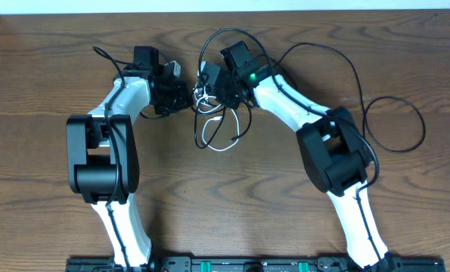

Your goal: Untangle cables

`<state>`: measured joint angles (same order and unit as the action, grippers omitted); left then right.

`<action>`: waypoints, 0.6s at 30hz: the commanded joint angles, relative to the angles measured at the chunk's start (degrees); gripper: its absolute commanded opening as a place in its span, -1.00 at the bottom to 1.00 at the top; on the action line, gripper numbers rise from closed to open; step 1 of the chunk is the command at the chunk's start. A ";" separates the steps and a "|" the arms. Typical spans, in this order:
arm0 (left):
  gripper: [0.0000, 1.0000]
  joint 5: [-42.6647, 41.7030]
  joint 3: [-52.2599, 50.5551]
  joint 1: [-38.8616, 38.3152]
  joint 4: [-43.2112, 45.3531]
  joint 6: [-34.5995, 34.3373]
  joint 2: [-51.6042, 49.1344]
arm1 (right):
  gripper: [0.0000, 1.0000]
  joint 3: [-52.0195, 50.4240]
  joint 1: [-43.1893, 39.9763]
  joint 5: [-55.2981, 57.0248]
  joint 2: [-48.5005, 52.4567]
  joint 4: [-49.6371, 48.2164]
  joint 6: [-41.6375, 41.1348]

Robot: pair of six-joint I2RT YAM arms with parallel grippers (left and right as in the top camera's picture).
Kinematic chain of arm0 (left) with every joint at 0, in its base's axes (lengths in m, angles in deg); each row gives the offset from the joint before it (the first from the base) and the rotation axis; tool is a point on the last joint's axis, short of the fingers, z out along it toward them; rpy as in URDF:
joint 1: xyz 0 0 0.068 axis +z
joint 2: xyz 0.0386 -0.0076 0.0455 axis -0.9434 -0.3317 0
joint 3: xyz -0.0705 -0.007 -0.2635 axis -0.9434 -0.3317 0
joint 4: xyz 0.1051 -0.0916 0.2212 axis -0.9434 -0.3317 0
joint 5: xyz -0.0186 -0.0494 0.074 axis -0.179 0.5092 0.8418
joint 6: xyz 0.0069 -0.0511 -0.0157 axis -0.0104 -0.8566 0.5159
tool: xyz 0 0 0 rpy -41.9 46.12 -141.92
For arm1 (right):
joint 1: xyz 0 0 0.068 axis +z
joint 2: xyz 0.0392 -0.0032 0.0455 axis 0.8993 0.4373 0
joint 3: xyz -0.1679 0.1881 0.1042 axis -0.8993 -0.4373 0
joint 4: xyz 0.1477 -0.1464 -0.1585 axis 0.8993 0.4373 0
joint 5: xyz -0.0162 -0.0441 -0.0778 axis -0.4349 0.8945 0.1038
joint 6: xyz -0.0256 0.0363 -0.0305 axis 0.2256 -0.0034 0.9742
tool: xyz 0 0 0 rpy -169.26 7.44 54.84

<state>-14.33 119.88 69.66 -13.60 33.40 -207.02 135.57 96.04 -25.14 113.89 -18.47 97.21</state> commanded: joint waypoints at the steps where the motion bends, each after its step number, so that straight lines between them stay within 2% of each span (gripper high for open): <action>1: -0.84 -0.72 -0.44 -0.02 -0.15 1.40 -1.07 | -0.46 -0.22 0.37 -0.57 3.13 -1.27 2.62; 4: -0.85 -0.72 -0.44 -0.02 -0.15 1.38 -1.07 | -0.98 -0.22 0.39 -0.57 3.15 -1.25 2.58; 6: -0.85 -0.72 -0.44 -0.02 -0.13 1.40 -1.07 | -0.98 -0.22 0.39 -0.59 3.04 -1.18 2.40; 13: -0.85 5.22 -0.44 -0.02 -0.20 0.90 -1.07 | -0.99 -0.20 0.37 -0.61 -1.70 1.81 -8.33; 18: -0.85 7.08 -0.44 -0.02 -0.20 -0.83 -1.07 | -0.98 -0.20 0.37 -6.84 -6.12 6.19 -9.03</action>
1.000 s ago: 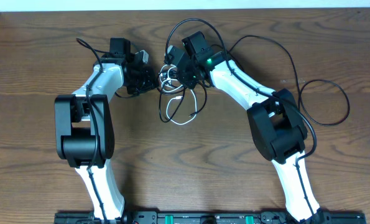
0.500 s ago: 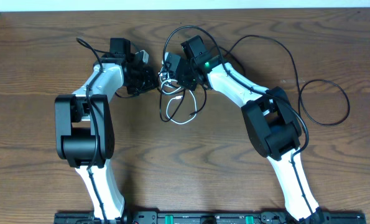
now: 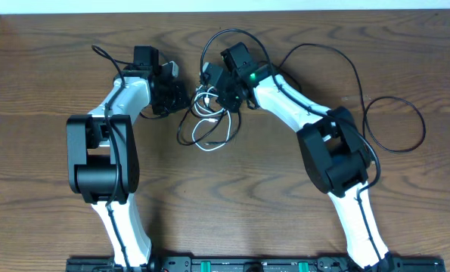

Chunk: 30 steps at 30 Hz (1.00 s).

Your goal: Untangle cables

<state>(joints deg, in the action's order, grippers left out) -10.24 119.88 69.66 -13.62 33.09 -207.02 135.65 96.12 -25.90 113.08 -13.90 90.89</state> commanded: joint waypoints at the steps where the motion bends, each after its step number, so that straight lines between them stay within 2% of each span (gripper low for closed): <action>1: -0.85 2.99 -0.44 -0.02 -0.17 -0.50 -1.07 | -0.98 -0.28 0.28 -8.55 -6.01 2.40 -2.71; 6: -0.85 2.97 -0.44 -0.02 -0.20 -0.50 -1.07 | -0.98 -0.28 0.17 -16.15 -7.39 6.45 -2.67; 9: -0.85 2.97 -0.44 0.00 -0.20 -0.52 -1.07 | -0.99 -0.28 0.17 -20.52 -7.41 9.25 0.24; 15: -0.85 2.97 -0.44 -0.02 -0.17 -0.52 -1.07 | -0.97 -0.31 0.28 -9.84 -7.06 7.26 0.98; 21: -0.85 2.97 -0.44 -0.02 -0.20 -0.50 -1.07 | -0.81 -0.31 0.28 -9.42 -4.52 6.80 7.32; 28: -0.85 2.97 -0.44 -0.02 -0.22 -0.52 -1.07 | -0.79 -0.31 0.31 -9.40 -0.22 6.08 8.07; 30: -0.84 2.95 -0.44 -0.02 -0.22 -0.52 -1.07 | -0.63 -0.31 0.28 -8.09 0.72 4.90 8.07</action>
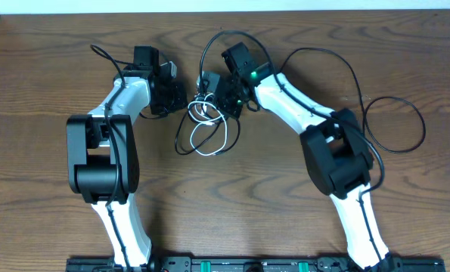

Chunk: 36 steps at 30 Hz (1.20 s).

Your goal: Untangle cables

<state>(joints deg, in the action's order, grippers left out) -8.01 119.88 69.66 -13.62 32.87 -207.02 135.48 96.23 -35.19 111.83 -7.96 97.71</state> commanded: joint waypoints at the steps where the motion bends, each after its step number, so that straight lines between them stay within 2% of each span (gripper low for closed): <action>1: -0.84 0.72 -0.44 -0.02 -0.22 -0.31 -1.07 | -0.61 -0.13 0.17 1.86 2.23 -1.55 1.25; 5: -0.85 0.72 -0.44 -0.02 -0.24 -0.28 -1.07 | -0.60 -0.11 0.17 2.40 2.27 -3.48 1.57; 11: -0.85 0.72 -0.44 -0.02 -0.24 -0.28 -1.07 | -0.56 1.22 0.17 -3.98 -2.19 -3.98 0.07; 16: -0.84 0.72 -0.44 -0.02 -0.22 -0.31 -1.07 | -0.57 1.22 0.11 0.83 -4.28 -6.08 0.15; 24: -0.85 0.72 -0.44 -0.02 -0.35 -0.28 -1.07 | -0.54 0.68 0.02 7.76 -1.25 -7.30 1.22; 36: -0.84 0.72 -0.44 -0.02 -0.33 -0.28 -1.07 | -0.52 0.66 -0.44 7.78 2.84 -6.29 1.18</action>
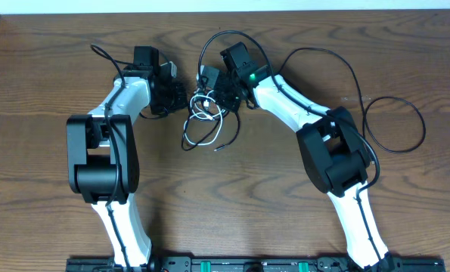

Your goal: Untangle cables

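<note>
A tangle of a thin white cable (203,107) and a black cable (200,137) lies between my two grippers at the far middle of the table. My left gripper (181,97) is at the tangle's left side, seemingly shut on the black cable. From the right, the right gripper (214,95) presses into the white knot and looks shut on it. Below the knot, black and white strands trail down toward me. One free black end (219,147) points right. The fingers themselves are mostly hidden under the wrists.
A long black cable runs from the right arm's wrist across the far right and ends in a big loop (395,125) on the wooden table (43,151). A black cable arcs behind the right gripper (228,34).
The hanging ring below the knot has opened: it is smaller, and a free black end now lies to the right. The right gripper has shifted slightly left. The left gripper stays put.
At first both grippers met at the knot with two loops hanging below right of centre. Then the loops swung left and spread wider under the left gripper. Now the loop has come apart into loose strands with one free end.
</note>
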`<state>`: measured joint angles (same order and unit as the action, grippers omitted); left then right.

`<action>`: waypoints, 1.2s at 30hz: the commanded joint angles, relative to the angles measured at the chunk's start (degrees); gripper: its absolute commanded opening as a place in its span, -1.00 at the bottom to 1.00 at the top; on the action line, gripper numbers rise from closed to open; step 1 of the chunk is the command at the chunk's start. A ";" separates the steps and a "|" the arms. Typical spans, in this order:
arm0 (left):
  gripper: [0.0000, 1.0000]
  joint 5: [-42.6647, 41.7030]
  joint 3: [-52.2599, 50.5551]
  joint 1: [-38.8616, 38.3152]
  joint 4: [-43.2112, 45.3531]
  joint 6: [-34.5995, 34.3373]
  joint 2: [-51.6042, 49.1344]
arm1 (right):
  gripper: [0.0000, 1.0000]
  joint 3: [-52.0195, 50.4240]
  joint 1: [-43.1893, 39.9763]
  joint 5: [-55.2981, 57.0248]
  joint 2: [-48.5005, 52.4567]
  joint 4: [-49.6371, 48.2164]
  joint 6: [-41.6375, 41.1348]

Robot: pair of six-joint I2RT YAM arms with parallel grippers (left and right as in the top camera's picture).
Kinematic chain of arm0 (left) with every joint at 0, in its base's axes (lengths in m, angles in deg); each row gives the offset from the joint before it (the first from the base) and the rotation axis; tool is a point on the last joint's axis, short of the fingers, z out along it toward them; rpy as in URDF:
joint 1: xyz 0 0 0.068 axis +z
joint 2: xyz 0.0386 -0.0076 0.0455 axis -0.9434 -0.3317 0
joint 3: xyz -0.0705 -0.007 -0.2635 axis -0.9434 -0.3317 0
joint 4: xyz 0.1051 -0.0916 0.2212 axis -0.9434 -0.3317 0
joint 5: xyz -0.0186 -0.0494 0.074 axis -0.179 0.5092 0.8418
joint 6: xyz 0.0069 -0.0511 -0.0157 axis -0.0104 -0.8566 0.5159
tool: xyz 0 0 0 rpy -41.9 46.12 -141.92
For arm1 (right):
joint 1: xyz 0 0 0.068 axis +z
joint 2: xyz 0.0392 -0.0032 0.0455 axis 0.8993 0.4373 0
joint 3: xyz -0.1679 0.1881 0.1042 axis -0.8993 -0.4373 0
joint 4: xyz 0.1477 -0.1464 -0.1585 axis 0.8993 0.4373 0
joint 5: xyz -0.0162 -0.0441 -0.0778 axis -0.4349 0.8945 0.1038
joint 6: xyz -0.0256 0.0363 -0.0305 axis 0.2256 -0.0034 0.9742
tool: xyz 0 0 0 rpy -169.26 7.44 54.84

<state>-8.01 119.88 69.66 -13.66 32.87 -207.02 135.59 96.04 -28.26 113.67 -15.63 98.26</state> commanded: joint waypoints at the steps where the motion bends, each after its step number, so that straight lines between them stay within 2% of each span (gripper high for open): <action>1: -0.84 0.74 -0.44 -0.02 -0.28 -0.28 -1.07 | -0.52 0.55 -0.02 0.61 1.01 2.27 0.63; 8: -0.84 0.72 -0.44 -0.02 -0.28 -0.31 -1.07 | -0.47 0.55 1.09 -4.70 1.01 8.90 0.63; 15: -0.84 0.74 -0.44 -0.02 -0.28 -0.28 -1.07 | -0.46 2.99 1.09 -5.33 -2.10 7.52 -2.12; 21: -0.84 0.72 -0.44 -0.02 -0.28 -0.31 -1.07 | -0.44 4.20 0.70 -2.73 -4.59 5.99 -1.68; 28: -0.84 0.72 -0.44 -0.02 -0.28 -0.28 -1.07 | -0.43 3.63 0.70 -1.46 -1.49 5.53 -0.81; 36: -0.84 0.72 -0.44 -0.02 -0.28 -0.28 -1.07 | -0.43 3.61 0.70 6.86 1.44 2.01 -0.83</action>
<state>-8.01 119.88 69.66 -13.66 32.87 -207.02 138.47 96.65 -25.97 113.26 -12.76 97.21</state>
